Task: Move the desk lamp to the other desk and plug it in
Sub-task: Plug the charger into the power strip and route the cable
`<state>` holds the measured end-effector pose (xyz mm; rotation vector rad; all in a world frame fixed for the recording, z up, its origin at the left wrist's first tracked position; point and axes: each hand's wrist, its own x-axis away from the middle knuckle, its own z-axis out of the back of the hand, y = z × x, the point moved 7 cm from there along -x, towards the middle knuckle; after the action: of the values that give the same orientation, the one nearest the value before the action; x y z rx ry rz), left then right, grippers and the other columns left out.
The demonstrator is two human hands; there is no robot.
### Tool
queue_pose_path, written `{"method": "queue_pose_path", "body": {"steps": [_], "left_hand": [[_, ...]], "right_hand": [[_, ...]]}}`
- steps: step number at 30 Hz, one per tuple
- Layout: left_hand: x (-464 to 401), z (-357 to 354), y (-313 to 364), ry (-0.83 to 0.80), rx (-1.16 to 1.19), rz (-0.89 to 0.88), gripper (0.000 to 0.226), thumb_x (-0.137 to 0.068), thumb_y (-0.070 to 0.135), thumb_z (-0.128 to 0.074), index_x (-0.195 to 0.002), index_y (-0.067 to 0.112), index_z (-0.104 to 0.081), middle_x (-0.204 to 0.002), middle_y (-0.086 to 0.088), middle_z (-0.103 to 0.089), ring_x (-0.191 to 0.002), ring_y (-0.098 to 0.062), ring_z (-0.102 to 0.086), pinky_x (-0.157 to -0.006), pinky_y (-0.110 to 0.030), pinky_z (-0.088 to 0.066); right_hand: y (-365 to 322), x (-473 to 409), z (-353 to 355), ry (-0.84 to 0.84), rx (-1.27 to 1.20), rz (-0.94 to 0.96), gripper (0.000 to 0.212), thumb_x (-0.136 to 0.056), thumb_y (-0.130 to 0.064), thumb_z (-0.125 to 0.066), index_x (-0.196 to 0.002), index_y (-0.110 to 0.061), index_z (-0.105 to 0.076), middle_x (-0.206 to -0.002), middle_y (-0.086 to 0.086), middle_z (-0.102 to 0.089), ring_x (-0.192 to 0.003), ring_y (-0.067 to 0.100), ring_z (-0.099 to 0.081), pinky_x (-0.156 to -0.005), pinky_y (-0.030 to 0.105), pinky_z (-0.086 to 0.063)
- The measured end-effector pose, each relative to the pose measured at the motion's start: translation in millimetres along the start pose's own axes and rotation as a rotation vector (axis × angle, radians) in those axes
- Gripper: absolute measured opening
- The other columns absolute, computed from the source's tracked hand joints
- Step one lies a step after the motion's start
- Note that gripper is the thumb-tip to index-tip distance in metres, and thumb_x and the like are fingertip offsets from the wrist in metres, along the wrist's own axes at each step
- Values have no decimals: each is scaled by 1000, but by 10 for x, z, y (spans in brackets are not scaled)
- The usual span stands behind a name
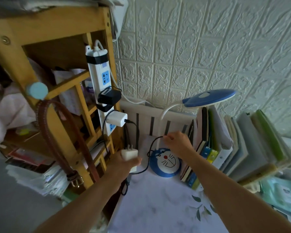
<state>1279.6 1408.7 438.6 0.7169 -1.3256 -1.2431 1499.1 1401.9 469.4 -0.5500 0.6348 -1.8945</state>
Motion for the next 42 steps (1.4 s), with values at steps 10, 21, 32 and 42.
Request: {"method": "queue_pose_path", "body": {"steps": [10,21,32,42], "left_hand": [[369,190,597,-104,-20,-197,55,-49,57,-67,-96,32,-55,-103,-6,-69,-96,-22,-66,-86,-41,-55],[566,256,1024,-165,76,-308,18,-78,27,-70,-95,22,-70,-88,0,-74,-86,-16,-68,-68,-24,-51],[589,375,1180,-138,138,-372,20,-78,19,-71,-96,26,-65,-100,-12,-71,-96,-26,-66,-71,-28,-53],[448,448,1303,-86,304,-328,32,-73,22,-75,-100,15,-61,-98,-11,-70,-92,-24,-65,-76,-34,-51]], "right_hand": [[-665,275,70,-141,-99,-20,39,-94,-27,-43,-108,3,-64,-112,24,-65,-89,31,-62,-74,33,-49],[-1127,470,173,-247,-1118,-180,24,-96,-6,-38,-84,-5,-58,-75,9,-66,-77,21,-64,-84,34,-50],[-1382,480,441,-185,-1334,-59,23,-98,-7,-35,-86,-7,-54,-68,5,-58,-63,16,-67,-64,30,-55],[-1242,361,564,-34,-1578,-205,31,-98,-11,-33,-70,-8,-48,-37,0,-47,-36,14,-51,-57,32,-49]]}}
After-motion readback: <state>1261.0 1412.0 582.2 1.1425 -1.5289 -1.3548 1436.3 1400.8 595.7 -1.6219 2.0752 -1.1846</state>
